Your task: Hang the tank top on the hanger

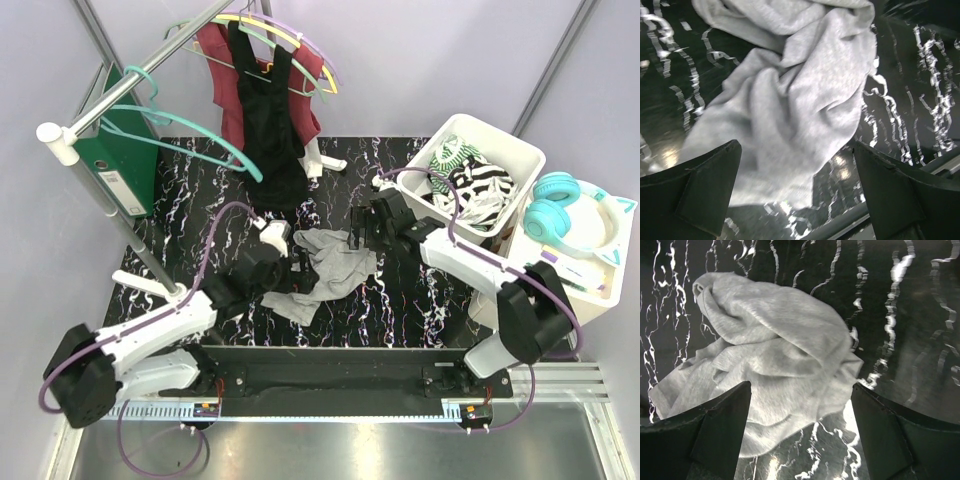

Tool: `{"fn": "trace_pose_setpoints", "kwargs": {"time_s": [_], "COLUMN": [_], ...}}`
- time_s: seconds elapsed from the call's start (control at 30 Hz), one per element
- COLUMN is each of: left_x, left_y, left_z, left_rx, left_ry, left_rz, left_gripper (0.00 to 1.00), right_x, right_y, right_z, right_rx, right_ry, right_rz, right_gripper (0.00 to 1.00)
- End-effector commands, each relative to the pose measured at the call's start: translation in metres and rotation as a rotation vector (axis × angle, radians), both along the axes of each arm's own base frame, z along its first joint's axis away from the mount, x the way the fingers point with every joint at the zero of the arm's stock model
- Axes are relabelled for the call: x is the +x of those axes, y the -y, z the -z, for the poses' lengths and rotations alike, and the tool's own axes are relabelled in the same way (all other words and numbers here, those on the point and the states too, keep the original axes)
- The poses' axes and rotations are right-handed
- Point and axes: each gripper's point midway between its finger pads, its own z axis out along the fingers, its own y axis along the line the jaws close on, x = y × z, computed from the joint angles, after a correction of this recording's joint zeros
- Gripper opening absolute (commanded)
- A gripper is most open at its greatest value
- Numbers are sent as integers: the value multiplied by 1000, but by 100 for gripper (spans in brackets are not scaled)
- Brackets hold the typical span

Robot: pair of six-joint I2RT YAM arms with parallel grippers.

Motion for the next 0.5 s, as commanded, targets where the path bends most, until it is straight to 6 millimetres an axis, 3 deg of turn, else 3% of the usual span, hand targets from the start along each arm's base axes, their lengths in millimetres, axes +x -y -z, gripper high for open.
{"fn": "trace_pose_setpoints", "kwargs": {"time_s": [0.0,0.17,0.27,0.43,0.47], "left_x": [8,4,4,11,21], "left_y": [28,25,19,9,6], "left_z": [-6,23,33,30,20], "left_rx": [-138,-127,-109,5,42], "left_ry": [29,-21,-26,18,57], "left_rz": [30,7,-19,-1,-15], "left_gripper": [98,94,94,99,99], "right_x": [9,3,2,13,14], "right_y": [-27,-47,-46,-35,-36], "right_z": [6,28,37,13,7], "right_rx": [92,145,134,83,78], "right_ry": [-2,-87,-107,5,22], "right_rz": [-52,-117,-107,-90,-97], "right_gripper": [87,83,76,78,78]}}
